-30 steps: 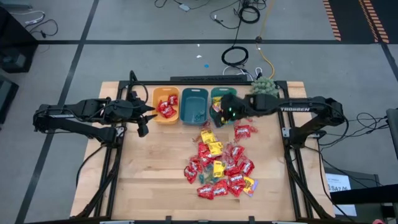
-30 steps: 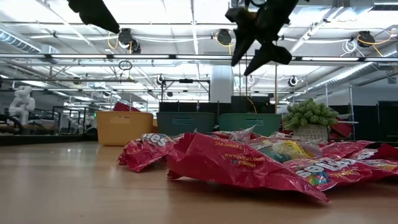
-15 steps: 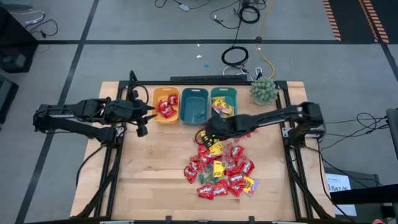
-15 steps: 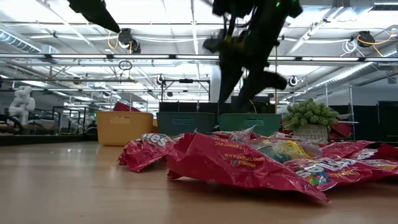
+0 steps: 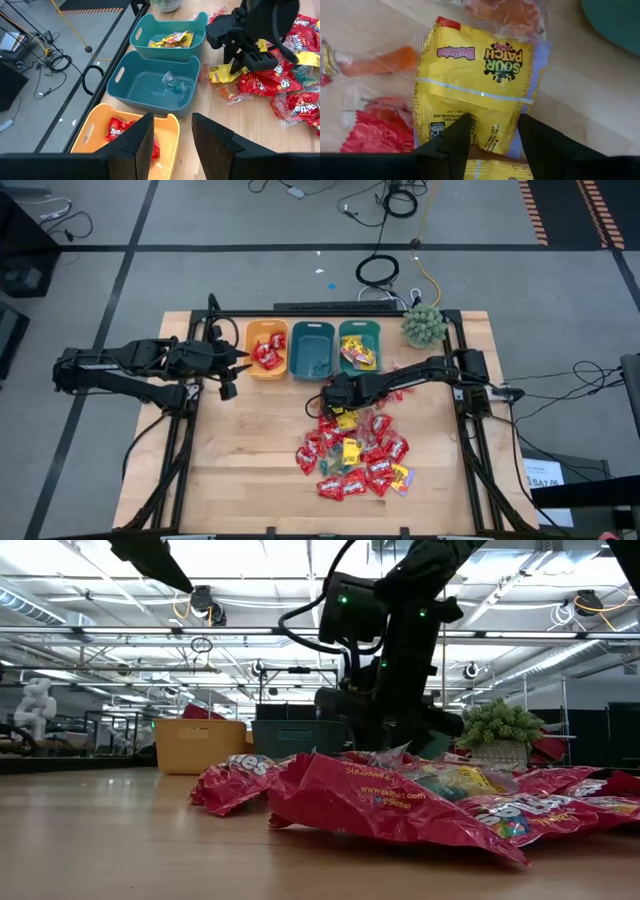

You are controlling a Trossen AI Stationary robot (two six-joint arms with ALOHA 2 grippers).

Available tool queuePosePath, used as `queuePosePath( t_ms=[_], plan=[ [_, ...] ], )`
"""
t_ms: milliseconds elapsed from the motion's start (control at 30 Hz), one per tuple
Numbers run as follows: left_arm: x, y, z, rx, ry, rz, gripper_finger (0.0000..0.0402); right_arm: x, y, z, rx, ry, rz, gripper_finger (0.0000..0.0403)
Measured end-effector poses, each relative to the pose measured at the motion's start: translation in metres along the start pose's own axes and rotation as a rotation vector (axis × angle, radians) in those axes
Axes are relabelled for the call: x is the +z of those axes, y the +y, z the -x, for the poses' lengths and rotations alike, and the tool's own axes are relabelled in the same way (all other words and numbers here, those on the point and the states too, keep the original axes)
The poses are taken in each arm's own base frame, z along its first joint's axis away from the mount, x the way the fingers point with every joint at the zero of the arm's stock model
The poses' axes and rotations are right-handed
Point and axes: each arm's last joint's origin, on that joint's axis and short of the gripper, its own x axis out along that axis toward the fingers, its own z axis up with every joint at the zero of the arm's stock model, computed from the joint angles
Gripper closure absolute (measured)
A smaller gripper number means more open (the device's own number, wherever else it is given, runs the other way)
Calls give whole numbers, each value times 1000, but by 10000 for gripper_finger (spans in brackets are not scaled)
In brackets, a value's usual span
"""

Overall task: Sort candy
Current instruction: Put the yellow candy into the green bin

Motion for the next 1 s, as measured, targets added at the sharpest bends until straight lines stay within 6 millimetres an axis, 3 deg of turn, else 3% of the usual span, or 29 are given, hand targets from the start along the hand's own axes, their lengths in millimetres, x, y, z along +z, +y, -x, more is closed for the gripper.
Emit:
queuePosePath(
  t_ms=[100, 233, 567, 700, 867, 1000],
  plan=[
    [0, 0, 0, -6, 0, -1, 257, -4, -1, 8, -7, 10, 18, 308],
    [0, 0, 0, -6, 0, -1, 257, -5, -7, 33, 7, 15, 17, 389],
    [0, 0, 0, -6, -4, 4, 257, 12, -33, 136, 191, -165, -45, 400],
    [0, -1, 0, -23, -3, 158, 257, 21, -53, 170, 221, -290, -86, 402],
    [1, -1, 0, -29, -3, 245, 257, 40, -81, 194, 214, -401, -127, 402],
    [1, -1, 0, -30, -5, 246, 257, 60, -97, 190, 150, -422, -110, 402]
  ],
)
